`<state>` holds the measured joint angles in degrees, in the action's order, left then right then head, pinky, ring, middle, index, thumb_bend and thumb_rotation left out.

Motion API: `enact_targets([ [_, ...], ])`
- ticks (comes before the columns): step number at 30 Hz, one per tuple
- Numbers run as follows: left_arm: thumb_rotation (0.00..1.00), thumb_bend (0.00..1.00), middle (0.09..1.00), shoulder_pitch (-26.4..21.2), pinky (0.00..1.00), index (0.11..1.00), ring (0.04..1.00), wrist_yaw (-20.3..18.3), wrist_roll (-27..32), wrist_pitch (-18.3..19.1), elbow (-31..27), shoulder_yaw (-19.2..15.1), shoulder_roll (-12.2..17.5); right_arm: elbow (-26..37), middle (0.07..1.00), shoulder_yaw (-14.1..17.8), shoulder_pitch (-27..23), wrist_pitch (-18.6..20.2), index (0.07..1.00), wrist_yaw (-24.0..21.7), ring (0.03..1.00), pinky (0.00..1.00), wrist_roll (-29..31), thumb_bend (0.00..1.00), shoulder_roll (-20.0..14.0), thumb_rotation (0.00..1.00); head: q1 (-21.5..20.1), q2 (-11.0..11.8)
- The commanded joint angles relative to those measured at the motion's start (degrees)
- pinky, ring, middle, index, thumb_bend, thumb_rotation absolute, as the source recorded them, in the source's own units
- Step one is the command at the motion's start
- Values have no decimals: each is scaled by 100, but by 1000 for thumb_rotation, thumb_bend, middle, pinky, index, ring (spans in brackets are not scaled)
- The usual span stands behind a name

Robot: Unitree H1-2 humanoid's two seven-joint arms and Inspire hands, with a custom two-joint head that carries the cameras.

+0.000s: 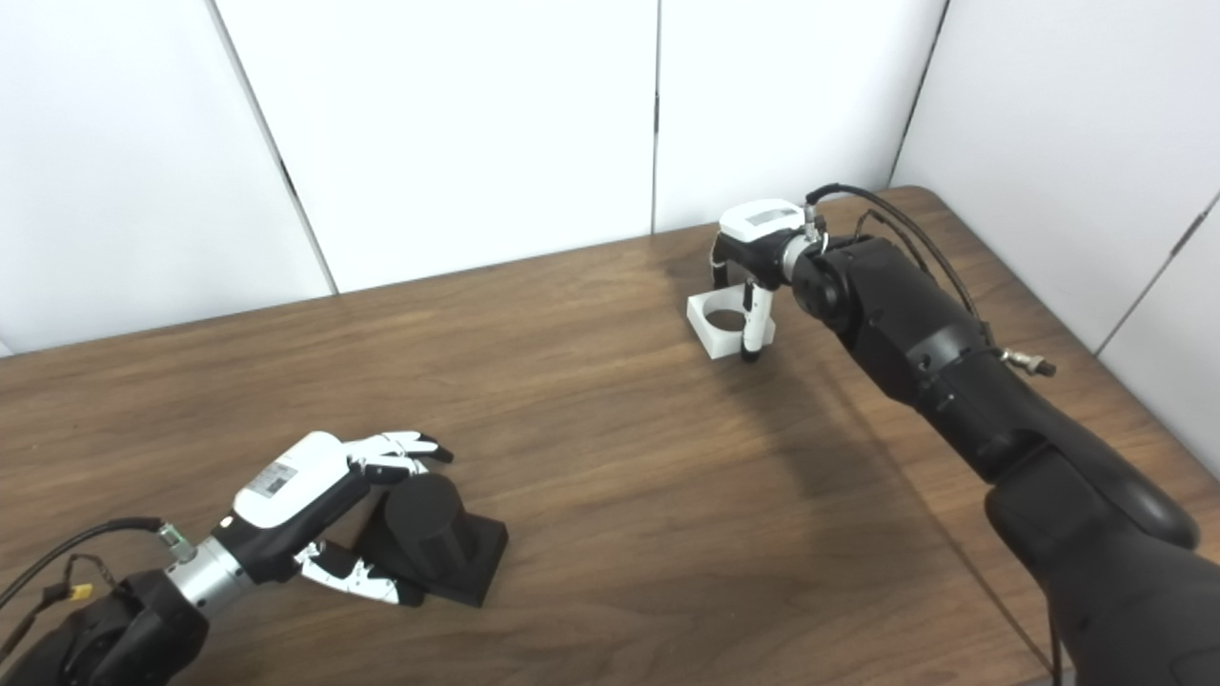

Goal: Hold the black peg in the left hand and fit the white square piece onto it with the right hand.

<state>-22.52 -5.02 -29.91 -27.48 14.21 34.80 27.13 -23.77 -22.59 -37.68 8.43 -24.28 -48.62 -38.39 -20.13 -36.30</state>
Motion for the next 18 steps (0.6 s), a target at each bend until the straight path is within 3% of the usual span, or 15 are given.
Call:
enact_targets([
  [1, 57, 524, 830, 182, 722, 487, 868, -333, -368, 61, 169, 118, 186, -43, 834, 3, -68, -95, 491, 165, 838, 690, -52, 522, -132, 136, -8, -7],
  [10, 57, 525, 831, 191, 722, 488, 872, -367, -396, 67, 157, 96, 182, -21, 795, 49, -2, -265, 486, 335, 821, 692, -30, 523, -160, 132, -2, -16],
  [18, 58, 525, 835, 189, 725, 488, 875, -452, -371, 76, 122, 57, 173, 451, 783, 311, 182, -293, 481, 502, 830, 737, 139, 522, -172, 128, 47, -88],
])
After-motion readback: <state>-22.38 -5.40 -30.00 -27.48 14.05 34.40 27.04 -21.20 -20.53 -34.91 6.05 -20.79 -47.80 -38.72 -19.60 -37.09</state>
